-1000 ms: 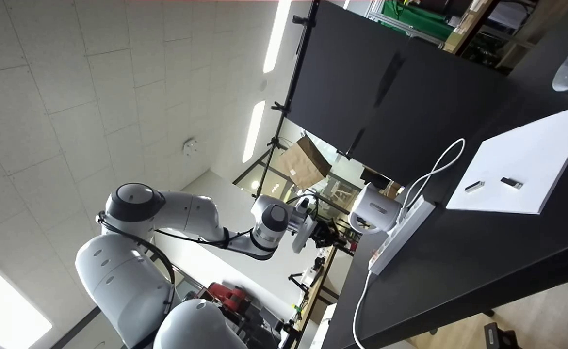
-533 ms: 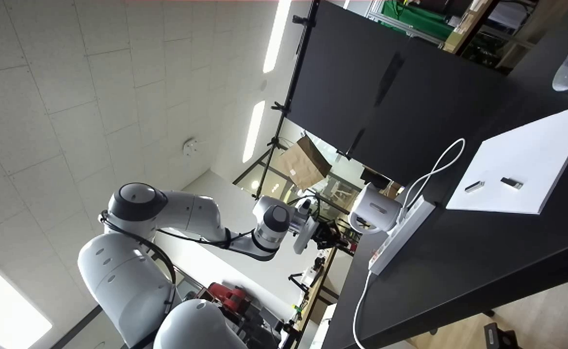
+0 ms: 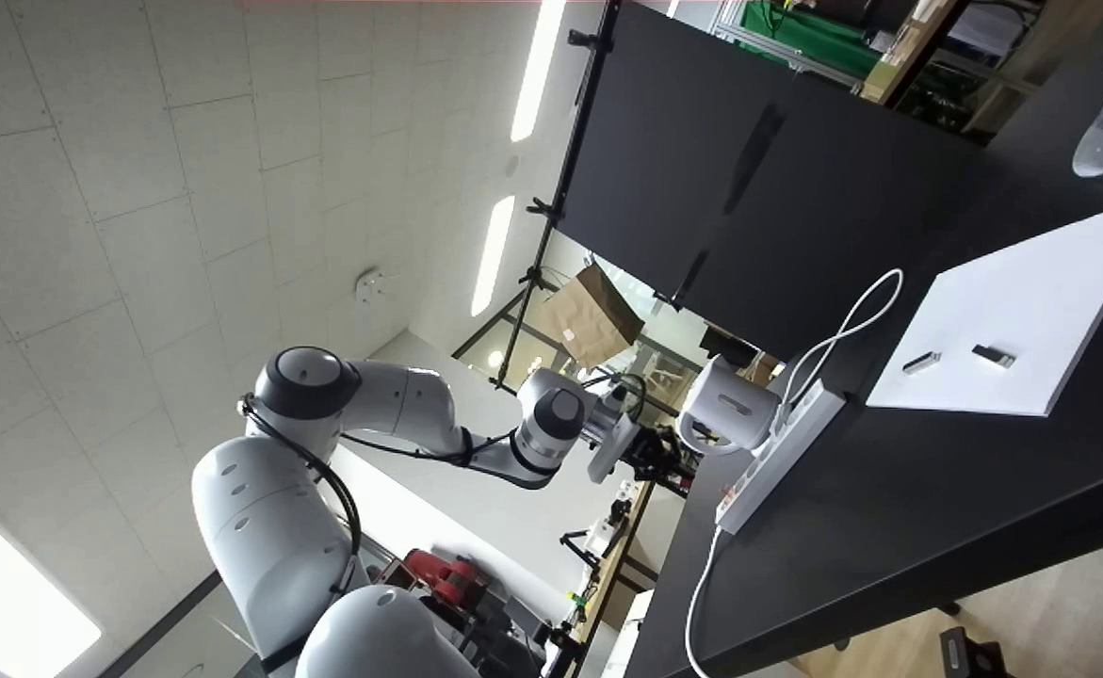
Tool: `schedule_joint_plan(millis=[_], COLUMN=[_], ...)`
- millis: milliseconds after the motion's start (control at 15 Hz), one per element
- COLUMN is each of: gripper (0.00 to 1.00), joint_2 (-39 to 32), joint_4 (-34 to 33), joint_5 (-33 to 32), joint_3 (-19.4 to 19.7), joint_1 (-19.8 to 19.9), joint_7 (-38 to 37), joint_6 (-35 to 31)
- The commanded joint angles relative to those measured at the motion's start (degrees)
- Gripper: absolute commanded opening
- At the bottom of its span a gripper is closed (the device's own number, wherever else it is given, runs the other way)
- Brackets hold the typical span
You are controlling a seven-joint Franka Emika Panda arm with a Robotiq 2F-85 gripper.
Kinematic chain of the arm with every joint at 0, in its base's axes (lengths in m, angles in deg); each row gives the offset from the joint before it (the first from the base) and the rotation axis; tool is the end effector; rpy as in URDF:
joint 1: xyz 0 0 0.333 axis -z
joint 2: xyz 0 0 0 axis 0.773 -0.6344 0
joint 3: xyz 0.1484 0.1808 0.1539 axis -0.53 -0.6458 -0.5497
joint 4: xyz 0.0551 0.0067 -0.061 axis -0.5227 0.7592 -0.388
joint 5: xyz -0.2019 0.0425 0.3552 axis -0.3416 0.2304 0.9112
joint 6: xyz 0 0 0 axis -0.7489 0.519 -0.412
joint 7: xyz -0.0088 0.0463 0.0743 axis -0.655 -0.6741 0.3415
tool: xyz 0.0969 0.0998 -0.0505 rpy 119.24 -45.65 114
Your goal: Turn on the extension cable
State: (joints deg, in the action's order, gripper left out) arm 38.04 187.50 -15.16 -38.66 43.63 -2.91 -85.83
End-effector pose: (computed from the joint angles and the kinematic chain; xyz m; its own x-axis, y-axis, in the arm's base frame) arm 0.5531 0.1832 0.1665 0.8913 0.4155 0.1815 0.4326 -0.8992 -0.0655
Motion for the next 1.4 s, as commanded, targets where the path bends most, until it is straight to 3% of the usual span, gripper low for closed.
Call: schedule_joint_plan(millis=[0, 467, 1333], gripper=[0.0, 0.0, 0.0], joint_2=[-5.3, -11.8, -12.1], joint_4=[-8.3, -16.0, -15.1], joint_5=[2.2, 1.6, -5.4], joint_3=[-1.1, -0.8, 1.2], joint_1=[2.0, 0.9, -3.8], joint_7=[2.2, 1.4, -1.3], joint_6=[7.8, 16.5, 17.8])
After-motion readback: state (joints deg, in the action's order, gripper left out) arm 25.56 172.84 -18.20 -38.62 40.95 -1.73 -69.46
